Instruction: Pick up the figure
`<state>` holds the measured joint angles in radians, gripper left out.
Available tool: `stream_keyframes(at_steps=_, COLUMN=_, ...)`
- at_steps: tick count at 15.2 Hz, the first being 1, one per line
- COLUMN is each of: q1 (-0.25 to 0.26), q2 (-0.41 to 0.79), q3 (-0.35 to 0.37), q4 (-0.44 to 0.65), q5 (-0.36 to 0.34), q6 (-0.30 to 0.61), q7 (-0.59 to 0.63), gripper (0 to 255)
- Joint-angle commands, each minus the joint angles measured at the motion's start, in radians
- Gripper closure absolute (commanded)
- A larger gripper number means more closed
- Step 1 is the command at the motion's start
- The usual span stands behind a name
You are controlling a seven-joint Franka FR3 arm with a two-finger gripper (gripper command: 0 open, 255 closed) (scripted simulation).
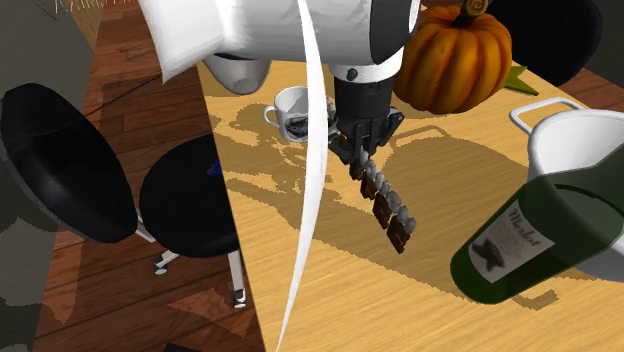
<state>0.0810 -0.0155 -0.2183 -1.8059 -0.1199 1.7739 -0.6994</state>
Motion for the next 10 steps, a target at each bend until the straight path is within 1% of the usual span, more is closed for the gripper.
stream_keyframes(at_steps=1, q1=0.001, q2=0.001, q3=0.001, q4=0.033, q5=0.001, q6=-0.032, q7=-0.002, gripper=255)
stream_keyframes(at_steps=8, q1=0.001, q2=0.01, q3=0.001, q4=0.138, q5=0.004, q6=-0.127, q7=-0.013, gripper=255)
stream_keyframes(at_steps=10, q1=0.001, q2=0.01, q3=0.001, q4=0.14, q5=0.004, q6=-0.13, q7=-0.013, gripper=255)
